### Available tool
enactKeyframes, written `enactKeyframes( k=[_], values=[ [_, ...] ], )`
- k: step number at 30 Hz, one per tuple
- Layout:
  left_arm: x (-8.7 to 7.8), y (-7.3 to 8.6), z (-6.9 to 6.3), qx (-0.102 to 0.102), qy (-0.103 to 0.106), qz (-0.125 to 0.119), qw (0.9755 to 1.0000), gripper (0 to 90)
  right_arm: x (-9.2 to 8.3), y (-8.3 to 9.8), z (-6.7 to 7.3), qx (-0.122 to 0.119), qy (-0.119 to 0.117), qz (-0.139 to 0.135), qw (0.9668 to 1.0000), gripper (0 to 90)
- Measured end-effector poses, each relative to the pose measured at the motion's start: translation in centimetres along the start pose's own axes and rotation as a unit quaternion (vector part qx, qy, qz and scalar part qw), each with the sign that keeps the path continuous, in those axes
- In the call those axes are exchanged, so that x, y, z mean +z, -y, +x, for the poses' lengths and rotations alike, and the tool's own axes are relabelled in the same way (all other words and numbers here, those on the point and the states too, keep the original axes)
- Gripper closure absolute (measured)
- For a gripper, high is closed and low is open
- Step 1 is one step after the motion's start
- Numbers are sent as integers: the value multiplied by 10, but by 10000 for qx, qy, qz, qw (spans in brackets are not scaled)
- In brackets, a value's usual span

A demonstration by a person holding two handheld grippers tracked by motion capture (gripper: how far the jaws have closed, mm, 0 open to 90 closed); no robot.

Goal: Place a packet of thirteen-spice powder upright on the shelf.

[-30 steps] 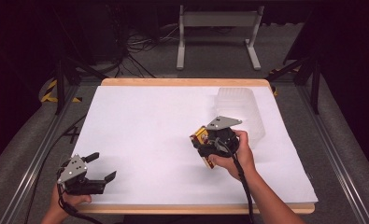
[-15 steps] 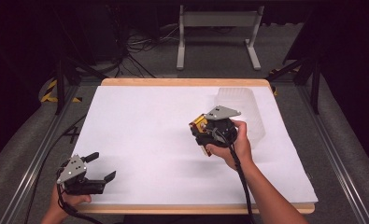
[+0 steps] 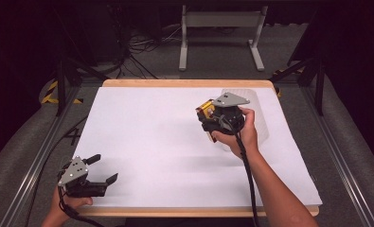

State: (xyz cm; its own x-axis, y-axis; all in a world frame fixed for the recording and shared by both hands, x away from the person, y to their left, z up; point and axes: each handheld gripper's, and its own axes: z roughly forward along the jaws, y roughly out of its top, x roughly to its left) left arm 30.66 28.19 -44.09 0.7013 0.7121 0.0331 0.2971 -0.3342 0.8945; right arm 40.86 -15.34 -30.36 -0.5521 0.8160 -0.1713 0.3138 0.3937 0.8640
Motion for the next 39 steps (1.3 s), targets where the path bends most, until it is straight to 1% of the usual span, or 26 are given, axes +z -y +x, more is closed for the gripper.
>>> enactKeyframes(
  k=[1,5,8,11,12,13,17,22,24,28,29,32,37,39],
  values=[
    [0,0,0,0,0,0,10000,78,0,0,0,0,0,0,10000,324],
    [0,0,0,2,0,3,10000,78,3,-1,-13,64,195,-39,9998,324],
    [0,0,0,6,-3,6,10000,78,7,2,-24,161,298,-9,9994,324],
    [0,0,0,3,-10,7,10000,78,12,7,-35,367,349,6,9987,324],
    [0,0,0,3,-10,7,10000,78,12,7,-35,367,349,6,9987,324],
    [0,0,0,2,-16,13,10000,78,14,8,-39,427,390,2,9983,324],
    [0,0,0,6,-14,11,10000,78,21,16,-51,528,487,63,9974,324],
    [0,0,0,22,-20,12,10000,78,28,28,-62,652,656,108,9957,324],
    [0,0,0,15,-16,11,10000,78,30,32,-66,737,694,157,9947,324],
    [0,0,0,11,-22,10,10000,78,33,37,-72,760,827,199,9935,323],
    [0,0,0,14,-22,14,10000,78,34,38,-73,798,855,212,9929,323],
    [0,0,1,22,-17,16,10000,78,34,39,-75,833,863,234,9925,323],
    [0,0,1,9,-22,5,10000,78,35,42,-78,870,952,259,9913,323],
    [0,0,1,7,-28,13,10000,78,36,43,-80,904,922,283,9912,322]
  ],
)
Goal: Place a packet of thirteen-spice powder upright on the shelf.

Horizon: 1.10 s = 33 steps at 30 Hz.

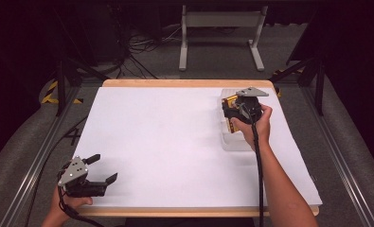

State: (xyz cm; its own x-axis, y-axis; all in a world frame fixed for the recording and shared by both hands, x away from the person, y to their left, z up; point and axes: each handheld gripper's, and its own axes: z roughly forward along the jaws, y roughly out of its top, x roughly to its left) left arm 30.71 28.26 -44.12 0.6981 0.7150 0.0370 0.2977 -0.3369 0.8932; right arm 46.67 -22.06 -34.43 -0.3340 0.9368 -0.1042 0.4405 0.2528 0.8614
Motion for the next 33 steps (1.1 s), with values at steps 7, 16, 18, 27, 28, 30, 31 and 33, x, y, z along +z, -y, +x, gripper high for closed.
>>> enactKeyframes(
  k=[7,16,18,27,28,30,31,33],
  values=[
    [0,0,0,6,-5,-3,10000,78,-1,5,-3,30,-38,95,9999,321],
    [0,-1,-1,-1,-10,-6,10000,77,-10,6,-6,1,-11,287,9996,318],
    [-1,-1,0,1,-21,-15,10000,78,-13,6,-6,-10,-22,327,9995,318],
    [-1,-1,-1,2,-36,-20,10000,78,-24,12,-10,-48,-60,390,9992,314],
    [-1,-1,-1,3,-38,-20,10000,78,-24,13,-10,-41,-61,390,9992,314],
    [-1,-1,-1,5,-29,-10,10000,77,-27,14,-11,-47,-77,389,9992,312],
    [-1,-1,-1,2,-25,1,10000,78,-28,15,-12,-53,-83,396,9992,310],
    [-1,-1,-1,8,-32,-12,10000,78,-29,17,-13,-70,-73,433,9990,307]
  ],
)
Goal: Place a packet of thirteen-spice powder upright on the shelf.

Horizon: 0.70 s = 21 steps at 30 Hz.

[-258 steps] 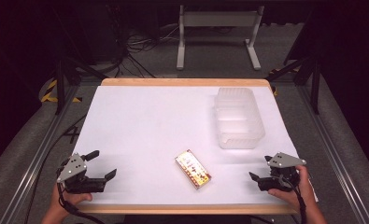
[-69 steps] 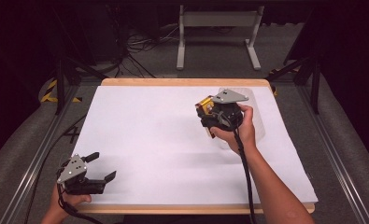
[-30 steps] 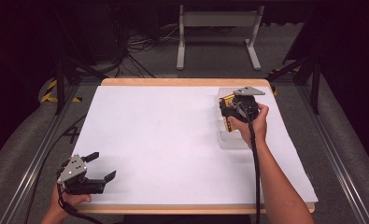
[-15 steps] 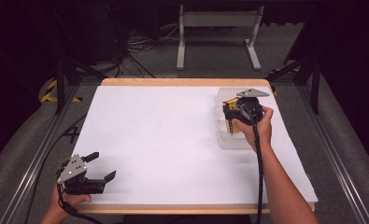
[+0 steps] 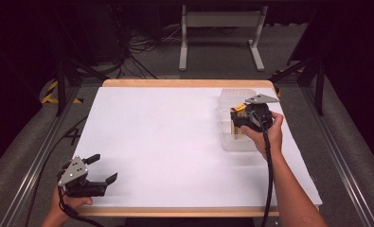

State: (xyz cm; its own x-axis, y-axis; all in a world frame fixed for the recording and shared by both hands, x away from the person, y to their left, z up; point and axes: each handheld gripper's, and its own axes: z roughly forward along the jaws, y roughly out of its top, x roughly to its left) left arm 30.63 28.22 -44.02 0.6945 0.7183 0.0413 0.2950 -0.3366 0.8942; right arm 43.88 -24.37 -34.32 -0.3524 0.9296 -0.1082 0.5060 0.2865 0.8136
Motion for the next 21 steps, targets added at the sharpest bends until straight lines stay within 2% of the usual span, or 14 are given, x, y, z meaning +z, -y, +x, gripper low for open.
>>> enactKeyframes(
  k=[21],
  values=[
    [0,0,0,-1,-9,7,10000,77,0,19,-1,-119,-17,34,9999,301]
  ],
)
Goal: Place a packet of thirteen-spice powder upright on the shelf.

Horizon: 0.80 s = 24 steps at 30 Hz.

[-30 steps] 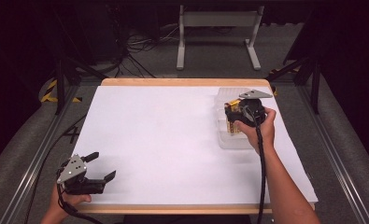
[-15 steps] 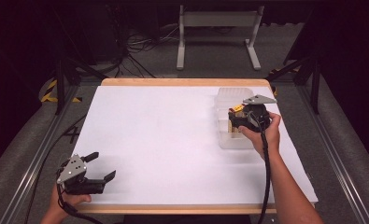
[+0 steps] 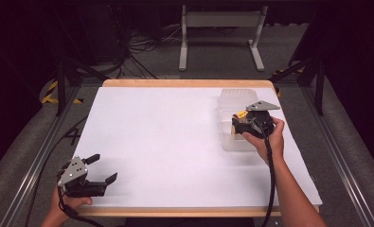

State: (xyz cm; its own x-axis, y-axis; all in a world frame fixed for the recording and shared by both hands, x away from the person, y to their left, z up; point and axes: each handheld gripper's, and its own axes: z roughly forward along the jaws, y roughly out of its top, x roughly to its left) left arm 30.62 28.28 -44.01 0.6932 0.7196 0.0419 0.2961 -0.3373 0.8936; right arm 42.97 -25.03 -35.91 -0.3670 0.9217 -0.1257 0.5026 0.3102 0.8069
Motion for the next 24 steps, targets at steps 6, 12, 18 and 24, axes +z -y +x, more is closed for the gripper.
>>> enactKeyframes(
  k=[6,12,18,24],
  values=[
    [0,0,0,6,4,-13,10000,78,0,1,0,9,4,-5,10000,293],
    [0,0,0,8,-4,-11,10000,78,-1,4,-1,-30,24,23,10000,279],
    [0,0,0,3,-9,0,10000,77,-3,6,-2,-70,9,41,10000,278],
    [0,0,0,8,-8,-14,10000,78,-6,8,-2,-164,8,79,9998,277]
  ],
)
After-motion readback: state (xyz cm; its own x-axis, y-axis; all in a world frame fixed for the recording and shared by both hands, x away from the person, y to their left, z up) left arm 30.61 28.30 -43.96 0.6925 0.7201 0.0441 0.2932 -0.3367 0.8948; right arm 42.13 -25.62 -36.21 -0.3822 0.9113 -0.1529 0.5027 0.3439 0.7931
